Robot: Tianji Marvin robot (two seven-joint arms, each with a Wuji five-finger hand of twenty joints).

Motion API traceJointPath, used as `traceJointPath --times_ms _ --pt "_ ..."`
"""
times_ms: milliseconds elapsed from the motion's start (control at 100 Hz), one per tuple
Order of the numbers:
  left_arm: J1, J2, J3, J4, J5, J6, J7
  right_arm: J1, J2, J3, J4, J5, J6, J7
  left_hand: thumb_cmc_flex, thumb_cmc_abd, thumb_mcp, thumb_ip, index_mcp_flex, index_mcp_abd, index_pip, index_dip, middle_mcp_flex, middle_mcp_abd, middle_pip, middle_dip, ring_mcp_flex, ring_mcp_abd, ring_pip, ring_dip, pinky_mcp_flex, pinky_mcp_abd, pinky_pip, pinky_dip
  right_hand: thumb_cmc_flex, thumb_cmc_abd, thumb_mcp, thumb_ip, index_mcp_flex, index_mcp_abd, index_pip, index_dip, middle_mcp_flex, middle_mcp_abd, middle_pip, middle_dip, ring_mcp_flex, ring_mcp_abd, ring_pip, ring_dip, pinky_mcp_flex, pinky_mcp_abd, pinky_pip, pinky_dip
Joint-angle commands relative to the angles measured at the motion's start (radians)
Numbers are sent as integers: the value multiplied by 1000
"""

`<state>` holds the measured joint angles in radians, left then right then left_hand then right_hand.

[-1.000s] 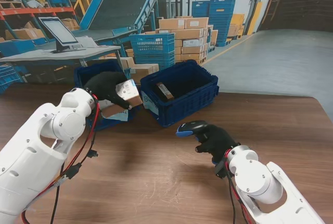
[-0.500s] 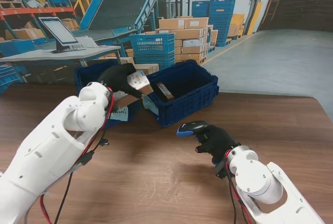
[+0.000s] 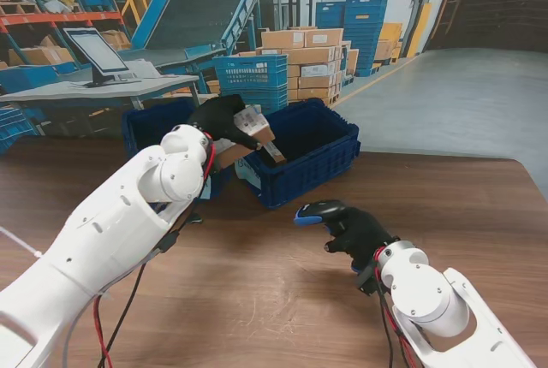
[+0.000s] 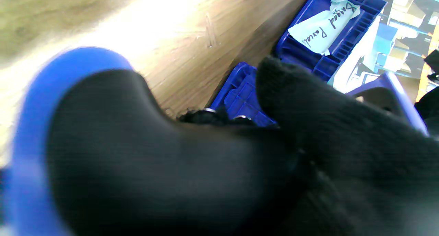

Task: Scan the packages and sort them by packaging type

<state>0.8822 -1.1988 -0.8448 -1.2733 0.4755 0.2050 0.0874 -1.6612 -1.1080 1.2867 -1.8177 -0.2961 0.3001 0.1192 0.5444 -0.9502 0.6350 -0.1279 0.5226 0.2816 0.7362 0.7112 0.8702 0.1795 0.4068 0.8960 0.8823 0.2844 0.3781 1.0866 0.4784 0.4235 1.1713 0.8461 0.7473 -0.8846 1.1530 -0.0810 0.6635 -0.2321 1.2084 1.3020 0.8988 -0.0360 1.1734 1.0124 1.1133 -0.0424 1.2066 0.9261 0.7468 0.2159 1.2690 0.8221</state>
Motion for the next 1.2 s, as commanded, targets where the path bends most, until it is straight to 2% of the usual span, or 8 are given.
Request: traceJointPath --times_ms 0,720,960,1190 --pt "-11 -21 8 -2 -5 0 -11 -10 -6 3 -6 2 -4 15 527 202 333 91 132 -255 416 101 98 -114 85 47 99 -23 190 87 15 25 83 39 71 38 20 6 60 -52 66 46 2 17 2 9 19 -28 47 20 0 -1 13 5" --pt "-58 -71 93 70 -46 -24 63 -3 -5 1 10 8 -13 23 529 204 332 91 131 -255 416 101 96 -116 84 46 98 -23 188 88 15 24 84 44 70 40 19 6 60 -52 66 46 1 18 2 9 18 -27 47 20 0 0 13 5" --pt "-90 -118 136 146 -85 -38 137 -1 -5 1 15 11 -16 22 530 205 333 91 131 -253 417 101 95 -114 84 47 96 -22 187 89 12 27 83 46 71 39 20 6 60 -52 66 46 2 17 2 9 19 -27 47 20 0 -1 13 4" --pt "-129 -181 175 247 -122 -54 236 -4 -5 5 23 16 -21 26 531 205 335 91 131 -253 419 102 93 -114 84 46 96 -20 185 89 9 25 81 46 71 39 19 6 60 -52 66 46 1 17 2 9 18 -28 48 20 0 -1 13 4"
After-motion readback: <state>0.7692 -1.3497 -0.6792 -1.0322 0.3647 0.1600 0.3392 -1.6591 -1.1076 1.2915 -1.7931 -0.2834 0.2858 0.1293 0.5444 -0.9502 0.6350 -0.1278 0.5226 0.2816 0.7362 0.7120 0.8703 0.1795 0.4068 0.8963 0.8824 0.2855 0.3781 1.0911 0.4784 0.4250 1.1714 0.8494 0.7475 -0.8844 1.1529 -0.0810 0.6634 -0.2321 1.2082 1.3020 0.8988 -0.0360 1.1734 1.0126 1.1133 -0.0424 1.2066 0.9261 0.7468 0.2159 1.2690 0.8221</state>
